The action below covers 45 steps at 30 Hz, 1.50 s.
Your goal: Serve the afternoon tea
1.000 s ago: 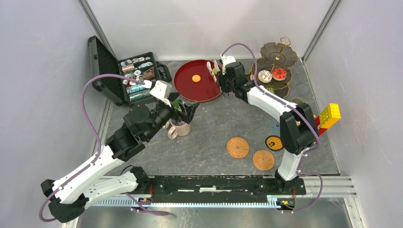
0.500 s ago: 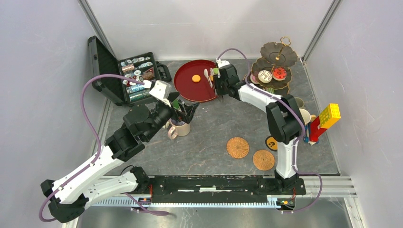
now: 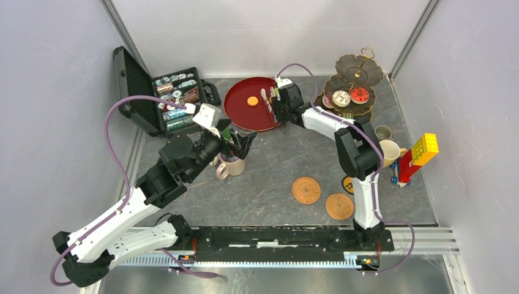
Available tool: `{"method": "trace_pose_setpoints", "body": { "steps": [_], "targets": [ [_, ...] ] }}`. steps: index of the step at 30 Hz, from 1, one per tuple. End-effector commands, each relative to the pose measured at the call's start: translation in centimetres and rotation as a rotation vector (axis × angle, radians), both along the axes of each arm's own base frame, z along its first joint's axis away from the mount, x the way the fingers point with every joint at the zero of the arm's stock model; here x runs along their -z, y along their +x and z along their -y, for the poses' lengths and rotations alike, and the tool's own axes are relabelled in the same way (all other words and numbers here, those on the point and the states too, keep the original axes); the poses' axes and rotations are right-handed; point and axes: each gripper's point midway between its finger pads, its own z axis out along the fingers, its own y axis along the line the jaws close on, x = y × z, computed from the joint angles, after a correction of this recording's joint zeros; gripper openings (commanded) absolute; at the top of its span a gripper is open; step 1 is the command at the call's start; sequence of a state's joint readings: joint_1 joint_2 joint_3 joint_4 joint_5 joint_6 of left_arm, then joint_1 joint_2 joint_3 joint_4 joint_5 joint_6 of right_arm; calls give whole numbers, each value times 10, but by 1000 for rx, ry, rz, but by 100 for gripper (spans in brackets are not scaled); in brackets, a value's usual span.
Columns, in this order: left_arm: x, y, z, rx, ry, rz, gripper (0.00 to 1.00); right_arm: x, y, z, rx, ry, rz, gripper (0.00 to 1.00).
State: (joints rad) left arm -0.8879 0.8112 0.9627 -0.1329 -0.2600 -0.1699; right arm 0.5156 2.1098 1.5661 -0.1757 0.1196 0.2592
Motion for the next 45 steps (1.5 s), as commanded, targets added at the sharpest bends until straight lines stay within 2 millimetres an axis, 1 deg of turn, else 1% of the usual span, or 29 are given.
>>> {"method": "trace_pose_setpoints", "body": {
  "steps": [1, 7, 9, 13, 17, 22, 27, 29, 33, 37, 41, 45],
  "targets": [
    [-10, 0, 1, 3, -22, 21, 100, -16, 21, -11, -18, 9, 88, 48],
    [-8, 1, 3, 7, -19, 17, 100, -20, 31, -16, -59, -22, 144, 74],
    [-7, 1, 4, 8, -17, 15, 100, -17, 34, -16, -69, -32, 155, 79],
    [-6, 1, 4, 7, -15, 14, 100, -9, 40, -19, -76, -49, 159, 84],
    [-5, 2, 5, 8, -11, 11, 100, 2, 42, -23, -90, -72, 167, 85],
    [-5, 2, 6, 9, -11, 9, 100, 13, 44, -27, -93, -101, 165, 79],
    [-2, 3, 7, 11, -8, 4, 100, 16, 45, -22, -71, -138, 175, 68],
    [-4, 2, 7, 10, -9, 7, 100, 14, 45, -22, -69, -136, 178, 63],
    [-5, 3, 5, 3, -11, 10, 100, -2, 44, -24, -66, -109, 190, 56],
    [-6, 1, 5, 8, -15, 12, 100, -26, 38, -24, -63, -70, 211, 51],
    [-9, 1, 2, 1, -19, 19, 100, -53, 29, -23, -60, -27, 231, 48],
    [-10, 0, 0, -1, -24, 23, 100, -66, 18, -18, -57, -12, 223, 47]
  ]
}}
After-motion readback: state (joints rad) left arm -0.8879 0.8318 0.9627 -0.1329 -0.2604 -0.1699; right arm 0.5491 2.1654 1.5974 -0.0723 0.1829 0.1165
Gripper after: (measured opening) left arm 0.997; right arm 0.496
